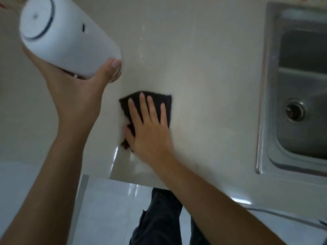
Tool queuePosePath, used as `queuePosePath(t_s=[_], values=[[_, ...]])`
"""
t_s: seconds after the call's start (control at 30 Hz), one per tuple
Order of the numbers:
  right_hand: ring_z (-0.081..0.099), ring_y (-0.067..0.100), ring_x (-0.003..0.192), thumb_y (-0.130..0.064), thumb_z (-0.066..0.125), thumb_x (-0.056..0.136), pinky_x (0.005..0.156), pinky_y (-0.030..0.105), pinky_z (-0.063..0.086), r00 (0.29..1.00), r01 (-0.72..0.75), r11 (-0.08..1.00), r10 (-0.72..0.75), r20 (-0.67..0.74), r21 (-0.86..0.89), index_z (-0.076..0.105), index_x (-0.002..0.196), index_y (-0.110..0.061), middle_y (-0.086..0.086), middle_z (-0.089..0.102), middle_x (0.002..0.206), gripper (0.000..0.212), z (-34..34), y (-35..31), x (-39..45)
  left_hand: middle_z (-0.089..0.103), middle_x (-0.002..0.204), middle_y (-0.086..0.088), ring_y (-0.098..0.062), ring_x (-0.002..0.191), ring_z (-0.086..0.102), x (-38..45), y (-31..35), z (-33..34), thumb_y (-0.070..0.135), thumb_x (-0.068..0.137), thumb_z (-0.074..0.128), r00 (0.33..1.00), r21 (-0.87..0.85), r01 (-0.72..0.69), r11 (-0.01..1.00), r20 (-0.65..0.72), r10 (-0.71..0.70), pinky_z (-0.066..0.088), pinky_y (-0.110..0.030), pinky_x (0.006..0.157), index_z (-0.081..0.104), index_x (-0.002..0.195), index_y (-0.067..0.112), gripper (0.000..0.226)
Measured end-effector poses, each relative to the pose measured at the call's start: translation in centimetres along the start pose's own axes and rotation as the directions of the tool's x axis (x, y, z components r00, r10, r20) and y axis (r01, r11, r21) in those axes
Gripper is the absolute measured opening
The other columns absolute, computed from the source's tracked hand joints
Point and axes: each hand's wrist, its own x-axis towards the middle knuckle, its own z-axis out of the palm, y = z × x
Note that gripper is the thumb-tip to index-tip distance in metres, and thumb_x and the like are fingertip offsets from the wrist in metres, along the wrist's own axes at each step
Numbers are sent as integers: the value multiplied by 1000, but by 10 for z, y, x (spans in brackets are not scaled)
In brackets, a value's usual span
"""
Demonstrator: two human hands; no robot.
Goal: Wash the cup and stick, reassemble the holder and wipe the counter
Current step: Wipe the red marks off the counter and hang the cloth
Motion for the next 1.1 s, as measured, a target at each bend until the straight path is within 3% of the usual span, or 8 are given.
queuePosePath(t_s=[0.1, 0.27, 0.37, 0.6, 0.7, 0.8, 0.97, 1.1], values=[[8, 25, 149, -57, 30, 97, 119, 51, 7, 998, 39, 996, -34, 56, -80, 16, 154, -26, 7, 10, 162, 66, -10, 43, -68, 55, 135, -12, -10, 121, 58, 7, 3, 16, 40, 71, 86, 999, -8, -30, 1000, 10, 30, 49, -27, 99, 36, 136, -10, 96], [4, 26, 149, -57, 26, 98, 119, 53, 8, 950, -312, 936, 310, -34, -162, 3, 154, -17, 9, 9, 161, 73, -34, 123, -95, 53, 129, -5, -4, 118, 58, 9, 12, 35, 35, 71, 87, 997, -53, -73, 996, 24, 74, 48, -27, 100, 29, 134, -11, 97], [6, 31, 148, -55, 26, 98, 117, 56, 12, 892, -451, 885, 444, -82, -116, 6, 154, -13, 13, 10, 160, 73, -27, 96, -105, 55, 131, -3, -7, 118, 59, 15, 11, 38, 38, 66, 89, 998, -81, -50, 995, 40, 54, 51, -32, 99, 26, 138, -9, 106], [14, 31, 147, -52, 36, 96, 117, 54, 7, 1000, -5, 1000, 6, -30, 30, 24, 152, -24, 12, 18, 159, 64, 4, 0, 12, 50, 136, -6, -7, 122, 55, 30, 16, 41, 38, 72, 85, 993, 19, -99, 995, 65, 97, 50, -23, 97, 24, 140, -8, 102], [12, 27, 147, -55, 33, 94, 118, 49, 0, 992, -90, 996, 88, -94, -14, 24, 152, -27, 8, 19, 160, 64, -11, 50, 115, 55, 135, -3, -4, 120, 57, 41, 13, 32, 45, 70, 85, 993, 62, -105, 992, 66, 101, 51, -25, 96, 32, 140, -6, 101], [6, 23, 149, -57, 24, 95, 119, 48, -3, 957, -275, 961, 271, -103, -32, 7, 154, -24, 5, 12, 162, 70, -44, 129, 174, 58, 133, 1, -2, 117, 59, 44, 11, 24, 49, 66, 86, 996, 70, -87, 994, 40, 85, 51, -23, 95, 39, 139, -2, 101], [8, 23, 149, -59, 21, 96, 120, 47, 5, 954, -277, 958, 266, -140, -71, 2, 154, -13, 5, 13, 161, 76, -54, 156, 90, 53, 138, 1, 0, 119, 56, 29, 8, 23, 36, 65, 88, 999, 36, -34, 999, 40, 33, 51, -17, 93, 28, 143, 4, 104], [6, 19, 149, -54, 8, 100, 119, 46, 7, 995, -101, 994, 102, 13, -43, 10, 154, -16, -1, 11, 161, 66, -47, 133, -33, 51, 140, 2, 0, 121, 55, 27, 2, 31, 39, 61, 88, 997, -9, 19, 1000, 71, -19, 49, -11, 93, 27, 146, 6, 109]])
